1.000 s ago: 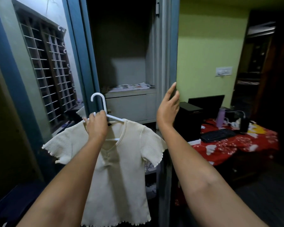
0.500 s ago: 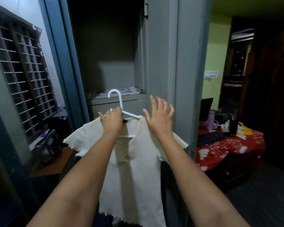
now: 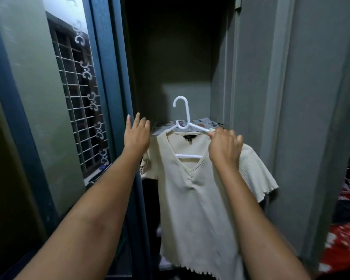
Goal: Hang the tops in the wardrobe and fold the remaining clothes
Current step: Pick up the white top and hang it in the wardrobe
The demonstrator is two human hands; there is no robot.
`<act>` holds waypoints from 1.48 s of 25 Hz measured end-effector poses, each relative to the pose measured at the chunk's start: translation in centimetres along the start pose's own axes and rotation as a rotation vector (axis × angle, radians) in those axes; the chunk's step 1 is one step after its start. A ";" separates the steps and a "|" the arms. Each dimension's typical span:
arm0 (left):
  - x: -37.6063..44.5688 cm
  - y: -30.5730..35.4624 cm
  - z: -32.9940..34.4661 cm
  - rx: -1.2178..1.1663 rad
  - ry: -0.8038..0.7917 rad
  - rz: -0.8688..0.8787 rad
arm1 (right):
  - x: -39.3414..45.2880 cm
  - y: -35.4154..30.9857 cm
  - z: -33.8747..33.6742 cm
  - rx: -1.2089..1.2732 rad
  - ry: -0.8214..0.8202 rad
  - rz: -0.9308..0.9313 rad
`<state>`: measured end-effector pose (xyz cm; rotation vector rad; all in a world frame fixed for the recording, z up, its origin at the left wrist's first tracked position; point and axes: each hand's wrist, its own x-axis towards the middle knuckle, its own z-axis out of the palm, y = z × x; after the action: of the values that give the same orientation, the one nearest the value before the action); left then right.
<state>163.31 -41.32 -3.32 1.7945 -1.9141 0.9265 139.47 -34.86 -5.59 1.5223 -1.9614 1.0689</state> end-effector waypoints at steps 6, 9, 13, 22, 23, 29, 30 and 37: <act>0.4 -1.5 1.7 0.494 -0.203 0.116 | 2.8 -0.7 2.6 0.108 -0.027 0.082; -2.0 -1.9 2.0 0.471 -0.031 0.074 | 2.3 -1.9 2.4 0.154 -0.056 0.088; -7.5 -4.6 -0.2 0.375 0.162 -0.017 | 0.5 -5.7 0.9 0.201 -0.170 0.027; -20.4 -16.0 -8.1 0.236 0.476 -0.486 | -6.7 -19.5 -1.9 0.369 -0.258 -0.155; -21.4 -17.5 -8.8 0.233 0.449 -0.533 | -7.6 -20.7 -2.1 0.402 -0.265 -0.157; -26.3 -26.5 -11.7 0.232 0.363 -0.674 | -12.1 -27.0 -3.5 0.511 -0.218 -0.191; -26.7 -27.7 -12.0 0.231 0.340 -0.704 | -12.4 -27.8 -3.8 0.511 -0.210 -0.191; -27.9 -32.7 -12.9 0.218 0.207 -0.864 | -13.3 -30.0 -4.6 0.506 -0.184 -0.184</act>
<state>196.58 -11.35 -5.25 2.2254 -0.7717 0.9413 171.36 -26.02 -3.27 2.0846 -1.6933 1.4608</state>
